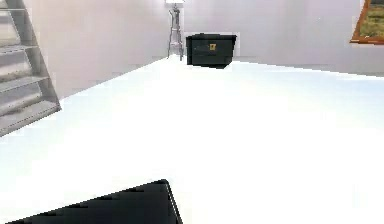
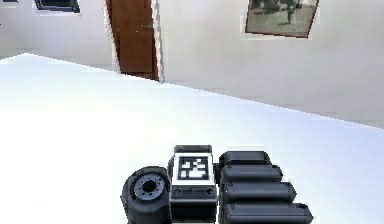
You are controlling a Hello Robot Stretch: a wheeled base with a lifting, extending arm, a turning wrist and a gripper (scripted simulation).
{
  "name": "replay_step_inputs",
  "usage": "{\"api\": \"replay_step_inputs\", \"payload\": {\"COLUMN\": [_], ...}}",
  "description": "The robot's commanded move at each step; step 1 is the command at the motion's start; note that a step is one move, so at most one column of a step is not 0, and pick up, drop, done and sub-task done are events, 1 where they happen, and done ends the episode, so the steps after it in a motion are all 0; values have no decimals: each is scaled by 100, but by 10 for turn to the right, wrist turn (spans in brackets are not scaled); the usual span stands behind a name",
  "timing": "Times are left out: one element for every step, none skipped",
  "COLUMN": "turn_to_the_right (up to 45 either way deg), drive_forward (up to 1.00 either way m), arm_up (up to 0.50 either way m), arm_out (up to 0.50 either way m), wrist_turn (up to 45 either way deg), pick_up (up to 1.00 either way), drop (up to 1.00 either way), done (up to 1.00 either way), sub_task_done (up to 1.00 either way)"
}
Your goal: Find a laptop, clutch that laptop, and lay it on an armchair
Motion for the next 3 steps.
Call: {"api": "replay_step_inputs", "payload": {"turn_to_the_right": [0,0,0], "drive_forward": [100,100,100], "arm_up": [0,0,0], "arm_out": [0,0,0], "wrist_turn": [0,0,0], "pick_up": [0,0,0], "drop": [0,0,0], "done": [0,0,0], "sub_task_done": [0,0,0]}}
